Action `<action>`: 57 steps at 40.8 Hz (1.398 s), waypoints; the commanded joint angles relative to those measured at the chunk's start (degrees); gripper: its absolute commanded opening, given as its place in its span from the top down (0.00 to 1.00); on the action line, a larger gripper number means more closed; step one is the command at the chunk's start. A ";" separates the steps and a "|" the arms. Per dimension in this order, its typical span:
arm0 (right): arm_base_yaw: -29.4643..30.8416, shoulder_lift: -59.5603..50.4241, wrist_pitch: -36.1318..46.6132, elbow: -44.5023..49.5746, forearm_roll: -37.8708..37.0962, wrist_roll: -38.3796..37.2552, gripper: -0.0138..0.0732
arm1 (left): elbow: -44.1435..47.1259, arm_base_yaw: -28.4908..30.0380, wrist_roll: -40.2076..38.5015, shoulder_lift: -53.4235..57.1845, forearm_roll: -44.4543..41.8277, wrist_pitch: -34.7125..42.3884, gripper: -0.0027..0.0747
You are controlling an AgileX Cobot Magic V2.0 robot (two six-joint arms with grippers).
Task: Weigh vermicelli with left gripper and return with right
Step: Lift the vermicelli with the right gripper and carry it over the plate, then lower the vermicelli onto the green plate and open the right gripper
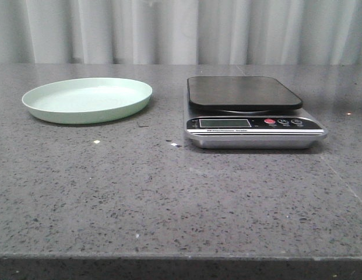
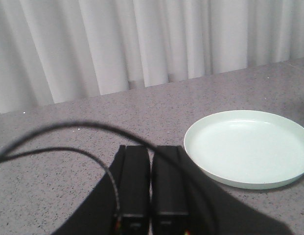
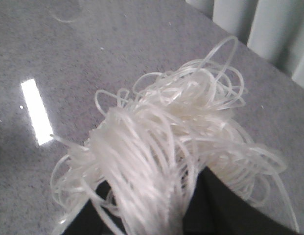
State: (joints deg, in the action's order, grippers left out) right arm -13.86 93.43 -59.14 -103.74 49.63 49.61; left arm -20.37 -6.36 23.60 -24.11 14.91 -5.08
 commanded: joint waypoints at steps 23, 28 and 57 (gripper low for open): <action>-14.72 16.32 16.44 -5.97 6.16 0.56 0.67 | -1.69 -0.38 -0.58 -0.26 0.45 5.51 0.79; -14.77 18.56 16.40 -5.97 7.73 0.56 0.67 | -1.69 -0.38 -0.58 -0.26 0.45 5.51 0.79; -14.77 21.01 16.76 -5.97 9.88 0.56 0.56 | -1.69 -0.38 -0.58 -0.26 0.45 5.51 0.79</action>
State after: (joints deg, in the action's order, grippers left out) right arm -28.62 118.26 -44.43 -107.53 55.05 49.74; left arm -20.37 -6.36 23.60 -24.11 14.91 -4.24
